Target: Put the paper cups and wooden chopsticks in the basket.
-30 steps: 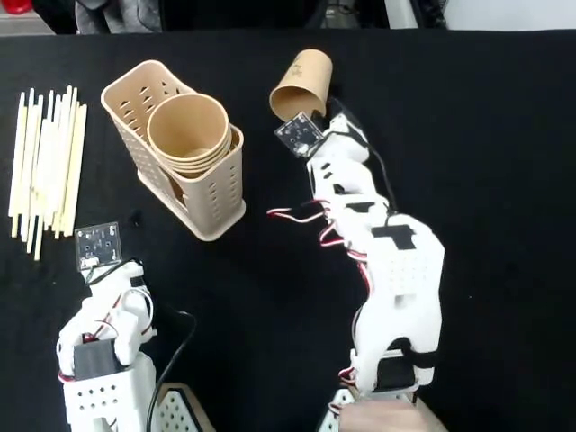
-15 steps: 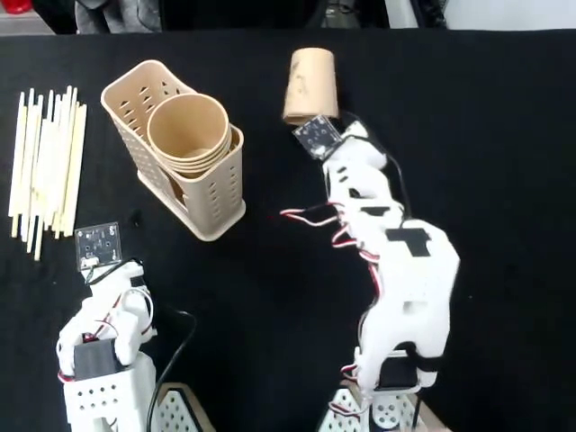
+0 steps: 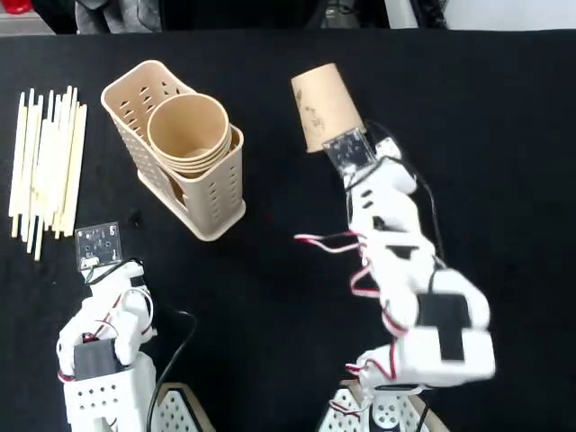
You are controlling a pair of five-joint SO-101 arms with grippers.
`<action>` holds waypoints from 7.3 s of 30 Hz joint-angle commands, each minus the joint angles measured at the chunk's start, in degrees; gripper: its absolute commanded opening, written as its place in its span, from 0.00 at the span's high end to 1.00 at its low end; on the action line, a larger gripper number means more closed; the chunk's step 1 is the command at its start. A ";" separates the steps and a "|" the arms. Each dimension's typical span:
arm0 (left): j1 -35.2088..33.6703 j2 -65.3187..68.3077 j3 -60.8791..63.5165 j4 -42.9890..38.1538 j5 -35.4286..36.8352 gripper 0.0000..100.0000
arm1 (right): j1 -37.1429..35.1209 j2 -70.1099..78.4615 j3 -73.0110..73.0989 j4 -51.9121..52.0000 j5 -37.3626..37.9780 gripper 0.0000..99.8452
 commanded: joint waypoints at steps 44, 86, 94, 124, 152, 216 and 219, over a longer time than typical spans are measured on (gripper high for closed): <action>0.57 -0.09 0.92 0.26 0.44 0.97 | -8.53 -54.99 -16.48 120.09 -2.37 0.99; 0.57 -0.09 0.92 0.26 0.44 0.97 | -31.12 -27.03 -96.57 141.80 -18.29 0.99; 0.57 -0.09 0.92 0.26 0.44 0.97 | -34.99 -9.63 -110.55 141.89 -20.48 0.99; 0.57 -0.09 0.92 0.26 0.44 0.97 | -30.86 7.78 -115.38 136.53 -21.45 0.96; 0.57 -0.09 0.92 0.26 0.44 0.97 | -37.80 4.18 -124.70 139.34 -12.84 0.84; 0.57 -0.09 0.92 0.26 0.44 0.97 | -34.55 -9.10 -94.55 119.12 -23.03 0.99; 0.57 -0.09 0.92 0.26 0.44 0.97 | -37.98 -7.43 -95.78 117.01 -23.03 0.99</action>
